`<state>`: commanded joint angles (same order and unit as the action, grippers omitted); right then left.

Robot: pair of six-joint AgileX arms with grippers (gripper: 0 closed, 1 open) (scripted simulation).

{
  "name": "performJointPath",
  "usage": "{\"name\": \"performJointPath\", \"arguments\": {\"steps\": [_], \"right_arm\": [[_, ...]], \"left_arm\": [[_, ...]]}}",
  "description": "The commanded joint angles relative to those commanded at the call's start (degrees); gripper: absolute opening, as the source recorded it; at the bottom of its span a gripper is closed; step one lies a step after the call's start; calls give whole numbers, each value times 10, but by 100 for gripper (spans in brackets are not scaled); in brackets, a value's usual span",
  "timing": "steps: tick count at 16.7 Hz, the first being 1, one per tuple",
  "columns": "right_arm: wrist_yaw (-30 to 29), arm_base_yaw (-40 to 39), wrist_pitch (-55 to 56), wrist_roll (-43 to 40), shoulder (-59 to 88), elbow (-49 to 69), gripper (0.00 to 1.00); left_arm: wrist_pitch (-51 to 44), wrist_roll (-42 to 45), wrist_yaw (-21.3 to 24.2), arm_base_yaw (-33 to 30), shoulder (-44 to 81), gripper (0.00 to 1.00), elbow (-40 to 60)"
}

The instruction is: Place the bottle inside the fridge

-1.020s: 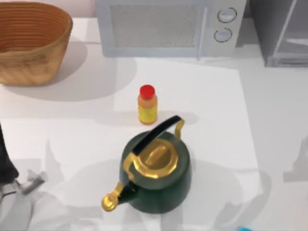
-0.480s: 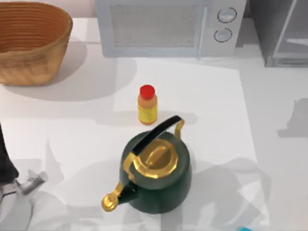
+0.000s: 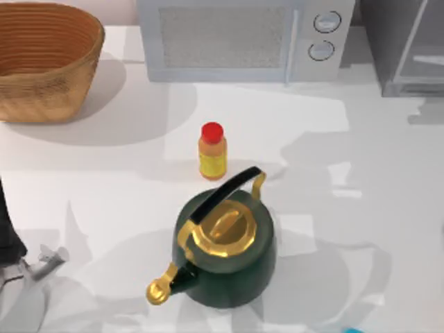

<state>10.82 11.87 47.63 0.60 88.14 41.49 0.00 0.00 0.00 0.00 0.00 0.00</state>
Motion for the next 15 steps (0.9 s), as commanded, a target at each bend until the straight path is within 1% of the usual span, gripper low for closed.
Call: {"name": "performJointPath", "arguments": {"steps": [4, 7, 10, 15], "right_arm": [[22, 25, 100, 1, 198, 87, 1], [33, 37, 150, 2, 290, 130, 1], [38, 42, 170, 2, 327, 148, 1], [38, 39, 169, 3, 327, 145, 1]], "left_arm": [[0, 0, 0, 0, 0, 100, 0], [0, 0, 0, 0, 0, 100, 0], [0, 0, 0, 0, 0, 100, 0], [0, 0, 0, 0, 0, 100, 0]]}}
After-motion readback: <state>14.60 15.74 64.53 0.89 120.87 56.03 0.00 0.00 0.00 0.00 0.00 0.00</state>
